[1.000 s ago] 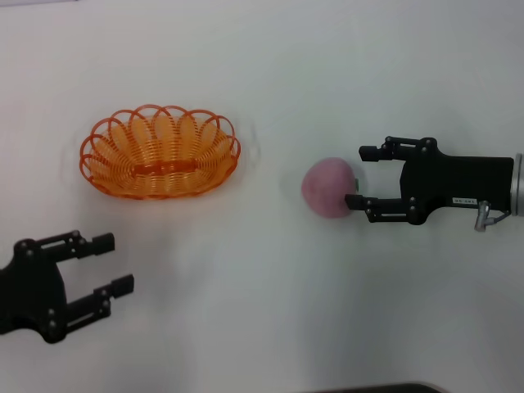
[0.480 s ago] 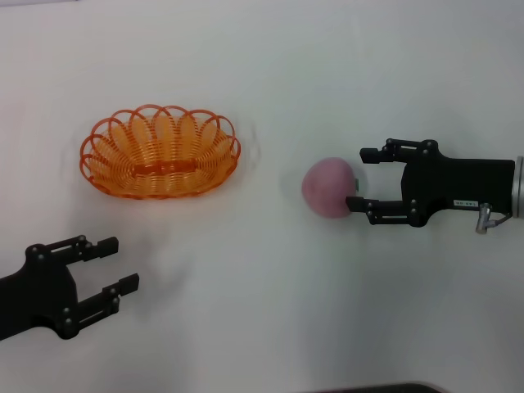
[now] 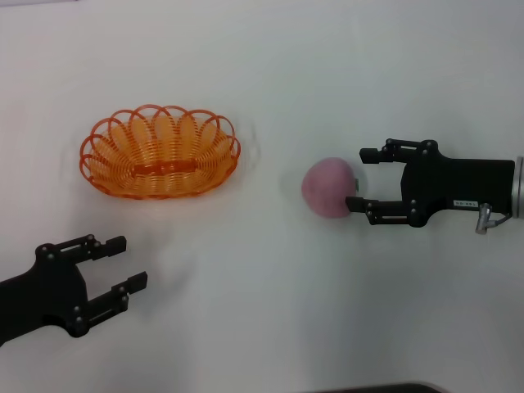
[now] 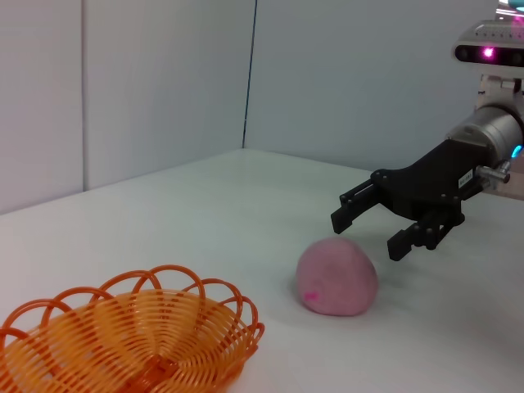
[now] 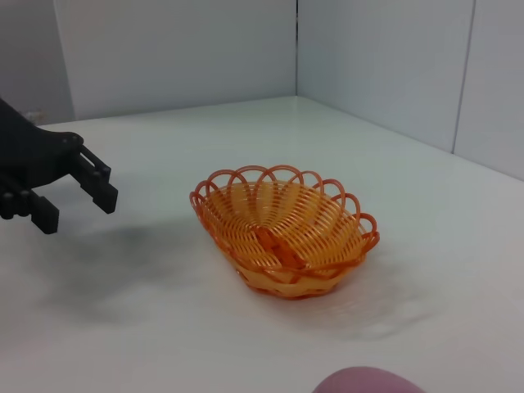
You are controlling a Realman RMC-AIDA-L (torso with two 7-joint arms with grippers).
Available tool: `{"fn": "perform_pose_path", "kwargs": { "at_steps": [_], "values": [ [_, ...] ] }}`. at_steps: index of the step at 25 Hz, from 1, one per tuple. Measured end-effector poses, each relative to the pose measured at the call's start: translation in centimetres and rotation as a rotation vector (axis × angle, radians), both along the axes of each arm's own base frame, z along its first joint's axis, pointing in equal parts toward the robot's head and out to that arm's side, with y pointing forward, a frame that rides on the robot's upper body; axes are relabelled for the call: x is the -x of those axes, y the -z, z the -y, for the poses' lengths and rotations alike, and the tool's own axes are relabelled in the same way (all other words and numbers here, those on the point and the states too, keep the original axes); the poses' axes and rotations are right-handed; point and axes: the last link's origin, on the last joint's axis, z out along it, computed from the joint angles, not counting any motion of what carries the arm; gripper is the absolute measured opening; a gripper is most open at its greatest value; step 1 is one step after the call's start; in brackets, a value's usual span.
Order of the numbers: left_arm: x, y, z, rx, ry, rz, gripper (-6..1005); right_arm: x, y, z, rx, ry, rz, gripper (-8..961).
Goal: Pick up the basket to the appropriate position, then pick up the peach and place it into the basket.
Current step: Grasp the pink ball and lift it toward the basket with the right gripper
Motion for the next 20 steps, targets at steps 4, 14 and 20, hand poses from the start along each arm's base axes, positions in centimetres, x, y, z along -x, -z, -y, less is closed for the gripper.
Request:
{"fn": "perform_pose_path", "kwargs": {
  "at_steps": [4, 14, 20],
  "values": [
    [0.1, 0.1, 0.2, 0.000, 0.002, 0.000, 555, 0.0, 0.0, 0.0, 0.000, 0.000, 0.000, 815],
    [0.1, 0.1, 0.3, 0.001, -0.003, 0.007, 554, 1.1, -1.4, -0.6, 0.098, 0.130, -0.097, 815],
    [0.1, 0.1, 0.4, 0.002, -0.007, 0.011, 553, 2.0, -3.6, -1.9, 0.161, 0.297, -0.108, 815]
  ]
}}
